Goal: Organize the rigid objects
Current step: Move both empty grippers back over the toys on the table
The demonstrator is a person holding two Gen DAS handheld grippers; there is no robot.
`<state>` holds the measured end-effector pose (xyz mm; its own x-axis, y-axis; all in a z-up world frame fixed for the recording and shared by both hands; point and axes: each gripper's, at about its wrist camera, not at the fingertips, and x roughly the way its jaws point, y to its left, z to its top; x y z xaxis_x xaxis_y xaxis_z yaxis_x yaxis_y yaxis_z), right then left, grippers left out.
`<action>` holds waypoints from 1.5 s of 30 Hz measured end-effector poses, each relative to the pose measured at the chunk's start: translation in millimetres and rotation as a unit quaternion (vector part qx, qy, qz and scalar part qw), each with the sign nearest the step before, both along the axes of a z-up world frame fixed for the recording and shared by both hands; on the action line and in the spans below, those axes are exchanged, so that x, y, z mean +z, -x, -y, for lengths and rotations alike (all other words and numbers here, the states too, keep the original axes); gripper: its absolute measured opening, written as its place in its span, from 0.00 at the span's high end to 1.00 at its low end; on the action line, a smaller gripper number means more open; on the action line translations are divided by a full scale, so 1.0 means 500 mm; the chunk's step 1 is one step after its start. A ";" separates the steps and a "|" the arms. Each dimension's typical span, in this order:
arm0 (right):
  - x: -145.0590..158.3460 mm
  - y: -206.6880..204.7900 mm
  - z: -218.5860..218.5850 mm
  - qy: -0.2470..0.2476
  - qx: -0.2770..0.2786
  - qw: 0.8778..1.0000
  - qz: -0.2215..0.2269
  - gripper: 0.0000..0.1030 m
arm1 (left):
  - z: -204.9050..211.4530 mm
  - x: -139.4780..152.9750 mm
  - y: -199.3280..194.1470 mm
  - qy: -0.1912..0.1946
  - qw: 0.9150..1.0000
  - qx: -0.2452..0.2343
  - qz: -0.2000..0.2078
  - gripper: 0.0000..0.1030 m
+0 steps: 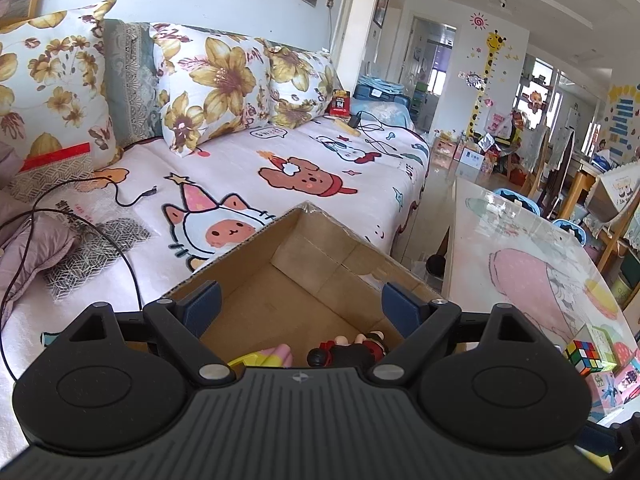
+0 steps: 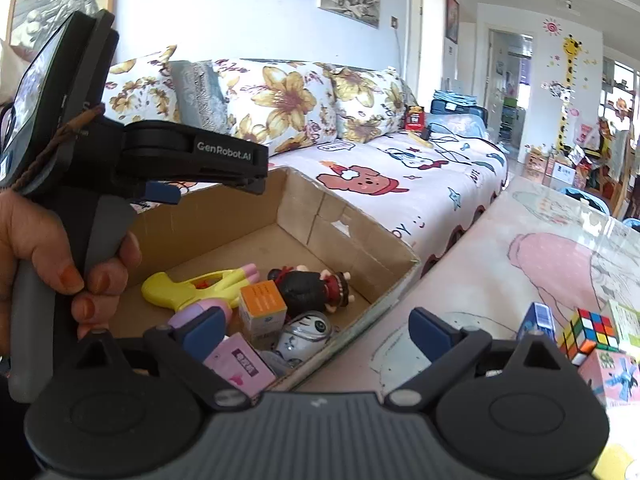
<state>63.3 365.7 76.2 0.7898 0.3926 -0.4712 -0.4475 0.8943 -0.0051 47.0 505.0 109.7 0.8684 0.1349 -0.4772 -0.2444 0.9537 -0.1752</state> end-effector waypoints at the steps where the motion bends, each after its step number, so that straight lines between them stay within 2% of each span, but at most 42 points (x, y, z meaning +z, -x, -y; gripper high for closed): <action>1: -0.002 0.000 0.004 0.000 -0.006 1.000 0.000 0.05 | 0.001 -0.001 -0.002 -0.002 1.000 -0.002 -0.001 0.00; 15: -0.008 0.007 0.097 -0.033 -0.082 0.996 0.002 0.05 | 0.035 -0.009 -0.018 -0.043 0.998 -0.042 -0.007 0.00; 29: -0.007 0.018 0.209 -0.049 -0.150 0.987 0.011 0.05 | 0.075 -0.023 -0.019 -0.066 0.994 -0.084 -0.019 0.00; 45: -0.001 0.038 0.345 -0.068 -0.216 0.974 0.016 0.04 | 0.109 -0.041 -0.041 -0.100 0.984 -0.146 -0.033 0.00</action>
